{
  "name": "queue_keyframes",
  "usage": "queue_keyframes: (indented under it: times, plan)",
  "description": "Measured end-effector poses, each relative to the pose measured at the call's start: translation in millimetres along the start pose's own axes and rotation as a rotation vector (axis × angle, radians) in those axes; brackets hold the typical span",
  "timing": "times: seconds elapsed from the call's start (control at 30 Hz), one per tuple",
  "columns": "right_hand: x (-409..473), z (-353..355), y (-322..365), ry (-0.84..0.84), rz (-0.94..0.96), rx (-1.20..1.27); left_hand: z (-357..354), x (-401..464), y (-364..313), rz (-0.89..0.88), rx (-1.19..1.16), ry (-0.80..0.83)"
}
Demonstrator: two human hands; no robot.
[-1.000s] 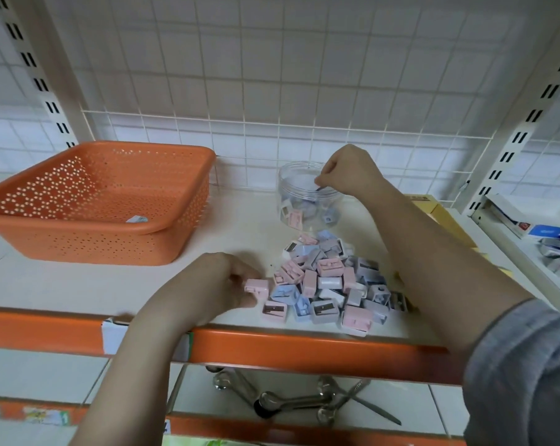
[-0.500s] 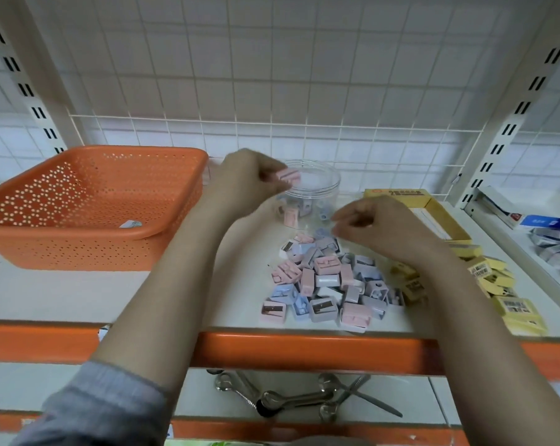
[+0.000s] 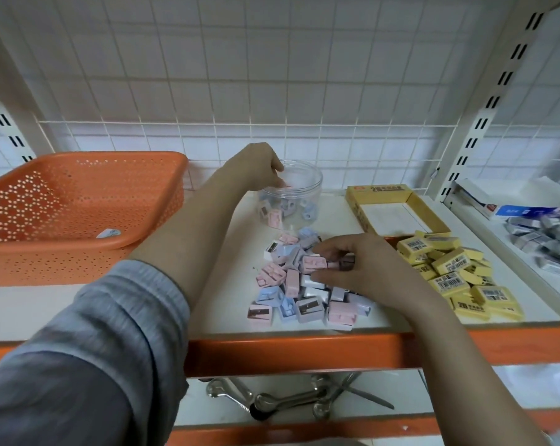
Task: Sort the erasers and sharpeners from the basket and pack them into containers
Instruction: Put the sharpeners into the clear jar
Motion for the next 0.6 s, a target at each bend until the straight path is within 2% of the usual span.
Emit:
queue_keyframes:
  times: [0.13,0.23,0.33,0.5,0.6]
  plan:
    - [4,-3,1,0.016,0.012,0.004,7,-13,3,0.014,-0.038,-0.125]
    - [8,0,1,0.001,0.038,-0.007,15,-41,0,0.021,-0.156,-0.254]
    - [15,13,5,-0.045,0.056,0.068,14,-79,-4,0.013,-0.253,-0.304]
    - [57,46,26,-0.271,0.146,0.088,-5,-134,-8,-0.044,-0.339,-0.123]
    - [100,51,31,-0.321,0.12,0.013,-19,-151,-2,-0.04,-0.344,-0.008]
Point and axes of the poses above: each hand's wrist, its own x-axis towards the middle knuckle, its own z-axis out of the back of the hand, y = z × x, the point moved 4 cm from there along x, towards the middle knuckle, and after that the axes turned 8 degrees about x, right-handed, at the moved point
